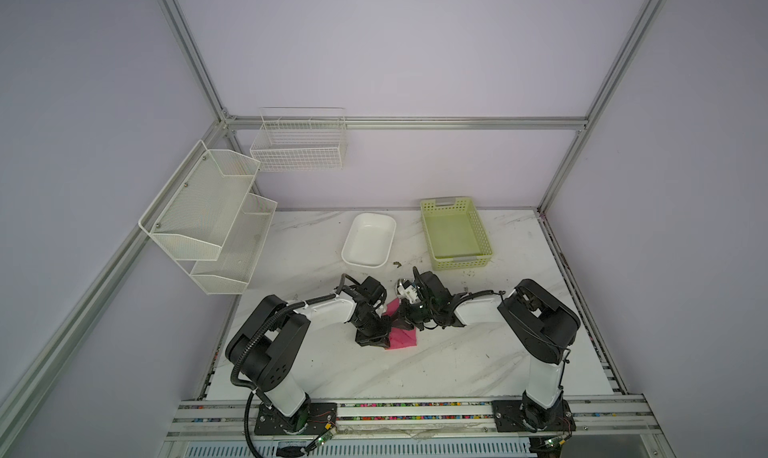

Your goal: Place the utensils on the paper napkin and roll it up

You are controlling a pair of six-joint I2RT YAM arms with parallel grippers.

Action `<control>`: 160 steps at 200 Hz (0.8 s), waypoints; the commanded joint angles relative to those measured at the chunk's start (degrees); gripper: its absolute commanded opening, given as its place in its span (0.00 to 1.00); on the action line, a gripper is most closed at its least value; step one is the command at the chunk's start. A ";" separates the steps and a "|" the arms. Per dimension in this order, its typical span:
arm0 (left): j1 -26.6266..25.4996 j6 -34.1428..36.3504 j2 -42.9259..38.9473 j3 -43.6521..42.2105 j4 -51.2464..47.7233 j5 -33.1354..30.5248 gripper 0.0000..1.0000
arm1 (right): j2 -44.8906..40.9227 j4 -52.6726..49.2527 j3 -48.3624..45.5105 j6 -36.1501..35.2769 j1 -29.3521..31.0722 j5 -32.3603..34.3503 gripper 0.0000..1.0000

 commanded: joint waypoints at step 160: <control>3.35 0.42 -7.80 1.08 -5.50 -7.82 0.07 | 4.10 2.51 0.81 0.68 1.52 1.35 0.00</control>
